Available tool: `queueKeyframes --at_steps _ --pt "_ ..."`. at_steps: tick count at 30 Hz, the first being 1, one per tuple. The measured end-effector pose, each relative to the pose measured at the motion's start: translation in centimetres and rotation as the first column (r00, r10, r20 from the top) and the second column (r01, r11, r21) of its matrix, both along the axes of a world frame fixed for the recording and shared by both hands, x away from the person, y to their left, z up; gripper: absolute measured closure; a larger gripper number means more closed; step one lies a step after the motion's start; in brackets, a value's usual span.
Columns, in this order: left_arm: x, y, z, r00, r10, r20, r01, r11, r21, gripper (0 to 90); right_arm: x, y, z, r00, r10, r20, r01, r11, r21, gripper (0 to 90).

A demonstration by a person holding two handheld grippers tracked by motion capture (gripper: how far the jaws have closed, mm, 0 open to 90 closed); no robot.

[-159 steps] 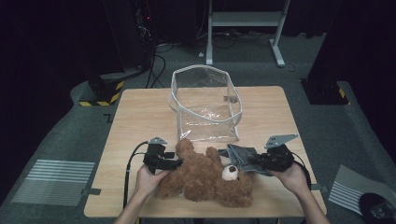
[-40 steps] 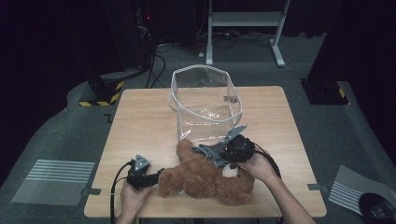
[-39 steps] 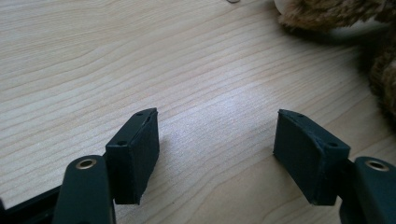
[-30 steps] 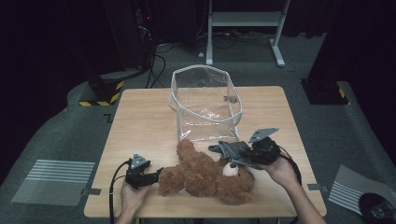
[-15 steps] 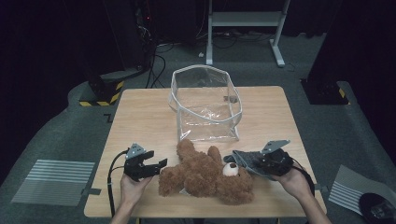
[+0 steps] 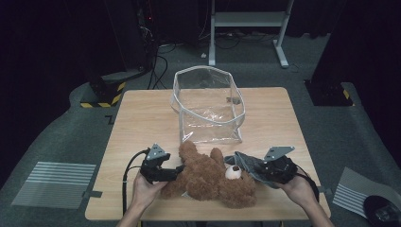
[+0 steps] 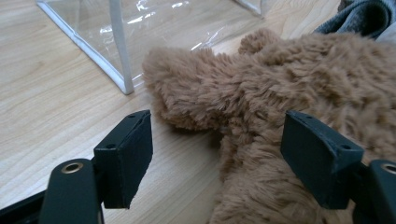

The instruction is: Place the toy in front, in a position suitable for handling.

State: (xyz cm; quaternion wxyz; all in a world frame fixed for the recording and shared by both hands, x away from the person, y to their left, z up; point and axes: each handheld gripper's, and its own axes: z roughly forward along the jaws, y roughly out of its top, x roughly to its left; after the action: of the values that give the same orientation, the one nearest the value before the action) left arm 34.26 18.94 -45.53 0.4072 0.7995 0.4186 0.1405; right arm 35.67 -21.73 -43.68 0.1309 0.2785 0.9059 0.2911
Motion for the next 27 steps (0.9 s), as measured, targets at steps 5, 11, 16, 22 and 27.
queueKeyframes --at_steps 5,11,16,22,27 --pt "0.7 -0.7 -0.7 0.9998 0.010 -0.015 -0.010 0.9994 0.034 26.4 -0.9 -1.3 1.3 0.9987 -0.020 0.047 0.016 0.997 0.075 80.8" --pt "1.4 -1.2 -1.0 0.9993 0.028 -0.025 -0.027 0.9987 0.043 27.3 -2.3 0.5 4.3 0.9907 0.053 0.126 -0.072 0.986 0.152 80.8" --pt "1.5 -1.1 -1.0 0.9991 0.029 -0.032 -0.028 0.9989 0.038 26.9 -2.3 2.7 4.3 0.9859 0.112 0.124 -0.130 0.980 0.150 80.8" --pt "0.7 -0.7 -0.1 0.9999 0.013 -0.007 -0.013 0.9999 -0.009 27.6 -0.7 1.4 2.2 0.9956 0.050 0.079 -0.056 0.996 0.068 80.8" --pt "-0.4 -0.6 1.0 0.9999 -0.016 0.006 0.016 0.9989 -0.043 25.8 -1.2 0.1 2.4 0.9937 0.013 0.112 -0.025 0.994 0.108 80.8"
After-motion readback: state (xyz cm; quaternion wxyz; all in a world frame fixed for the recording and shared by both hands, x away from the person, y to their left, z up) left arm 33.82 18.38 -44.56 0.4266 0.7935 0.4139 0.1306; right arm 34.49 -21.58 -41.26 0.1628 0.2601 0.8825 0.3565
